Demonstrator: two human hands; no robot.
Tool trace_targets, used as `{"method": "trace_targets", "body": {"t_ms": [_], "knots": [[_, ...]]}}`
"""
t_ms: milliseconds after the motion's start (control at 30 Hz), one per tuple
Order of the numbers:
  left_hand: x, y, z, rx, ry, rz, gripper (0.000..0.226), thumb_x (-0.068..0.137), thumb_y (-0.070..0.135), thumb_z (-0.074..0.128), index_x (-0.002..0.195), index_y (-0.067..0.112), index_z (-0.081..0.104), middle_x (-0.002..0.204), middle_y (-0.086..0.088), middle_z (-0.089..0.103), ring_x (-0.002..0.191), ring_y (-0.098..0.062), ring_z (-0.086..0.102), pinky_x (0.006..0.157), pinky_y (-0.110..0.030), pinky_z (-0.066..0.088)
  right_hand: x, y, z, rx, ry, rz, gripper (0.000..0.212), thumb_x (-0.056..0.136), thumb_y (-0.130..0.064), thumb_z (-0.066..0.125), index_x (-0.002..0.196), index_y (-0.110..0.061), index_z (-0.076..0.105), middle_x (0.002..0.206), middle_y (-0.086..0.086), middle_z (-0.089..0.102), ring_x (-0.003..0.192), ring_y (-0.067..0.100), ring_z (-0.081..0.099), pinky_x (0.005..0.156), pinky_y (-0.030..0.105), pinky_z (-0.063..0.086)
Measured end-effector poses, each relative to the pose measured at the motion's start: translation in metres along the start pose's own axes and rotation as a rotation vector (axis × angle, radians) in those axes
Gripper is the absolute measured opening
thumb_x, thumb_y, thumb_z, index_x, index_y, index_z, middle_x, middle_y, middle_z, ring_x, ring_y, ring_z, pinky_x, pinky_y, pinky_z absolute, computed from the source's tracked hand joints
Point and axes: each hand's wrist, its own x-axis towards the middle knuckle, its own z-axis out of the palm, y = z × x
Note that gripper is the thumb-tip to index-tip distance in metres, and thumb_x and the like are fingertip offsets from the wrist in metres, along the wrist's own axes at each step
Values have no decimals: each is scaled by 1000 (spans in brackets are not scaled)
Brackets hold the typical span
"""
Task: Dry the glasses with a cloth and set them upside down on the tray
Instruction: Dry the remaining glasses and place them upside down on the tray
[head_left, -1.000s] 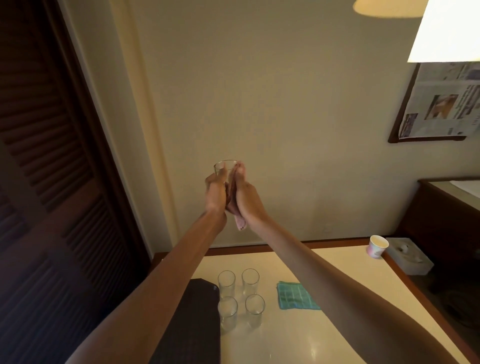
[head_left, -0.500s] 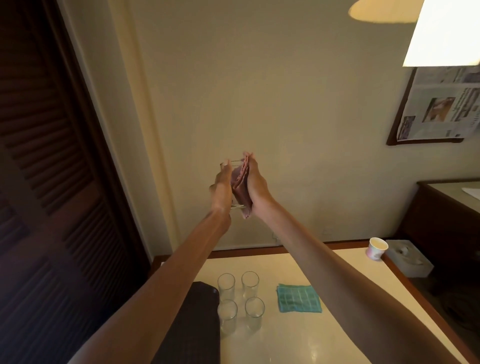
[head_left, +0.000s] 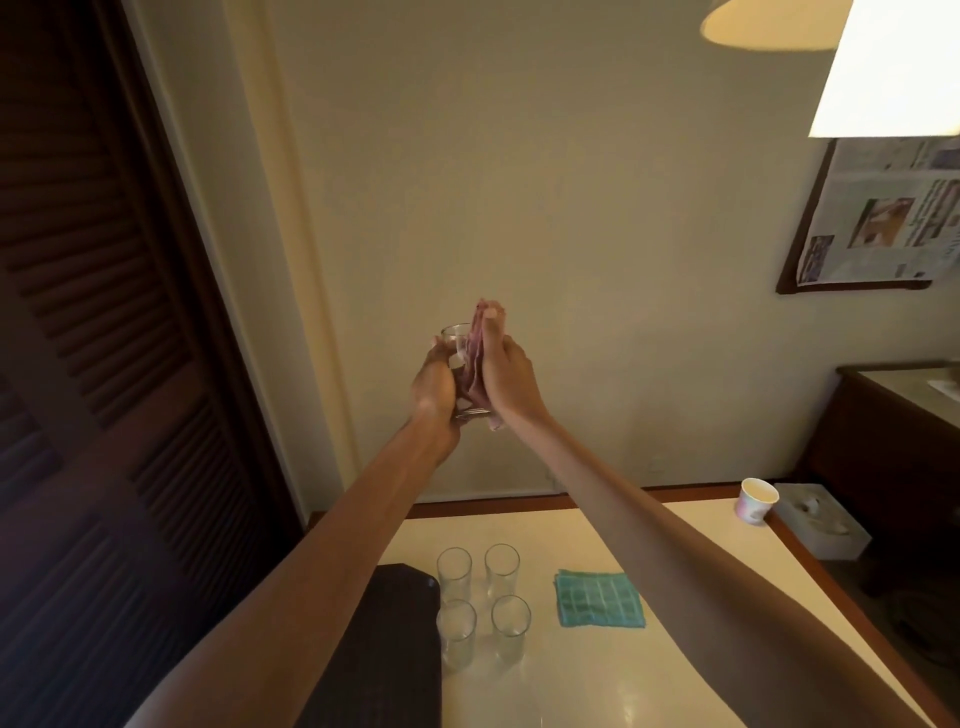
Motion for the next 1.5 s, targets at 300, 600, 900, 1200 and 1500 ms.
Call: {"method": "trace_targets", "body": {"t_ms": [300,600,900,1200,1500], "knots": [[0,-1,-4,-27,-7,43,63,102,64,40,129,15,68,119,-11,75,112,-28,71,88,-40,60,-23,13,11,-19,-112,-45,66,102,-61,28,118,-4,57,90,9,73,75,11,73,63,23,58],[-3,2,5,-93,-60,-8,55,110,53,30,123,18,70,119,-17,75,110,-35,72,96,-56,57,8,-9,-6,16,-75,-50,68,96,-69,35,105,-10,67,89,5,72,77,17,70,73,36,56],[5,14,-2,-14,97,83,69,94,66,49,119,3,63,93,-13,70,93,-29,74,69,-34,56,-14,-17,11,61,-155,153,65,100,-65,27,91,-11,62,67,3,70,70,19,71,68,32,57],[-5,7,-2,30,-87,137,60,110,52,29,120,14,74,111,-12,78,104,-29,74,91,-50,60,11,-14,4,73,29,-39,69,89,-76,38,107,-15,65,89,0,72,77,13,71,73,30,60],[2,18,5,120,65,255,49,103,54,52,144,26,49,128,-5,58,111,-20,65,82,-31,55,-13,-14,12,243,-108,146,77,96,-73,26,73,-15,69,63,6,71,62,19,72,64,34,57]]}}
